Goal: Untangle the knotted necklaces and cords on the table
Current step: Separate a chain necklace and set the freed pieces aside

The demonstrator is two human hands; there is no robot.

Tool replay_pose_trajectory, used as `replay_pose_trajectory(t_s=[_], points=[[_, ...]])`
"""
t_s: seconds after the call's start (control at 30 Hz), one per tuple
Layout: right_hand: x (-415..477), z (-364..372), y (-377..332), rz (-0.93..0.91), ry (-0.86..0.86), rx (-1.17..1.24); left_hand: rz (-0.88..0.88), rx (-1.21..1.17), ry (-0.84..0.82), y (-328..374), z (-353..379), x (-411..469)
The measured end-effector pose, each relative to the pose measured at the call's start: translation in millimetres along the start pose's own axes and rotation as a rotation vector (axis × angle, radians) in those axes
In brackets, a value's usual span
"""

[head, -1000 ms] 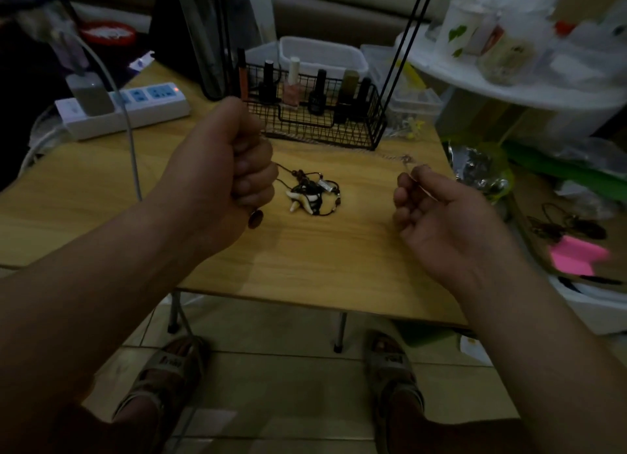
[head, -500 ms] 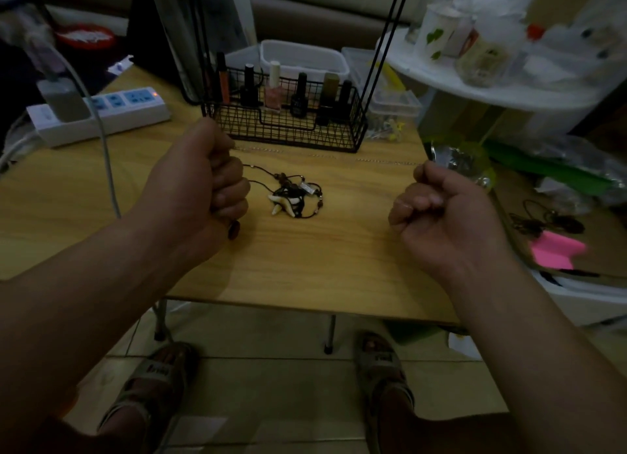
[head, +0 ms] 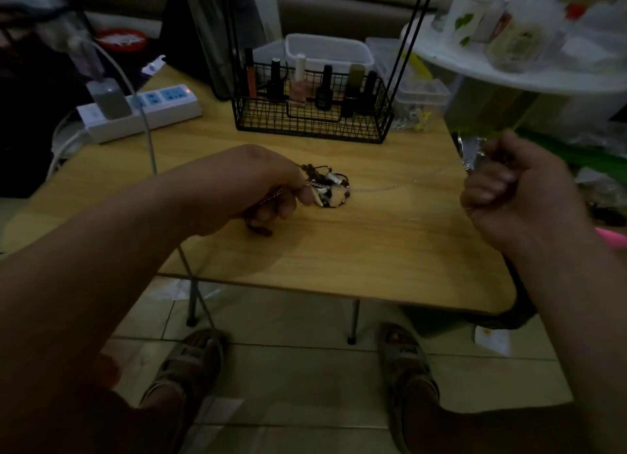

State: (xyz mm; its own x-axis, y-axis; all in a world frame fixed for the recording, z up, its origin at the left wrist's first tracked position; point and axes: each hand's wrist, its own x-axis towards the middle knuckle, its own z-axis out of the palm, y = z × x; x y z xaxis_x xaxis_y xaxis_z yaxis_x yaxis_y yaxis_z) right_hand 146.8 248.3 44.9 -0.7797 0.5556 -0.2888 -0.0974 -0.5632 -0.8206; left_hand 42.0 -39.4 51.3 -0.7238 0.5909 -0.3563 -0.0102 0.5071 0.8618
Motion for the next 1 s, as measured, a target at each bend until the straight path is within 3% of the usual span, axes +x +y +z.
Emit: replay_pose_trajectory(t_s=[0.27, 0.43, 0.57, 0.7, 0.9, 1.0], points=[[21, -15, -2, -0.058, 0.077, -0.283, 0.036, 0.205, -0.052, -9, -19, -4], [18, -18, 4, -0.154, 0.071, -0.493, 0.089, 0.544, 0.147, -15, -14, -3], [17, -13, 3, -0.179, 0.070, -0.479, 0.119, 0.649, 0.340, -17, -15, 8], [36, -7, -1, -0.118, 0.090, -0.499, 0.148, 0.531, 0.592, -9, -25, 32], [73, 19, -12, -0.049, 0.090, -0.626, 0.092, 0.179, 0.626, 20, -51, 52], [84, 25, -20, -0.016, 0.100, -0.666, 0.050, 0.115, 0.623, 23, -64, 51]])
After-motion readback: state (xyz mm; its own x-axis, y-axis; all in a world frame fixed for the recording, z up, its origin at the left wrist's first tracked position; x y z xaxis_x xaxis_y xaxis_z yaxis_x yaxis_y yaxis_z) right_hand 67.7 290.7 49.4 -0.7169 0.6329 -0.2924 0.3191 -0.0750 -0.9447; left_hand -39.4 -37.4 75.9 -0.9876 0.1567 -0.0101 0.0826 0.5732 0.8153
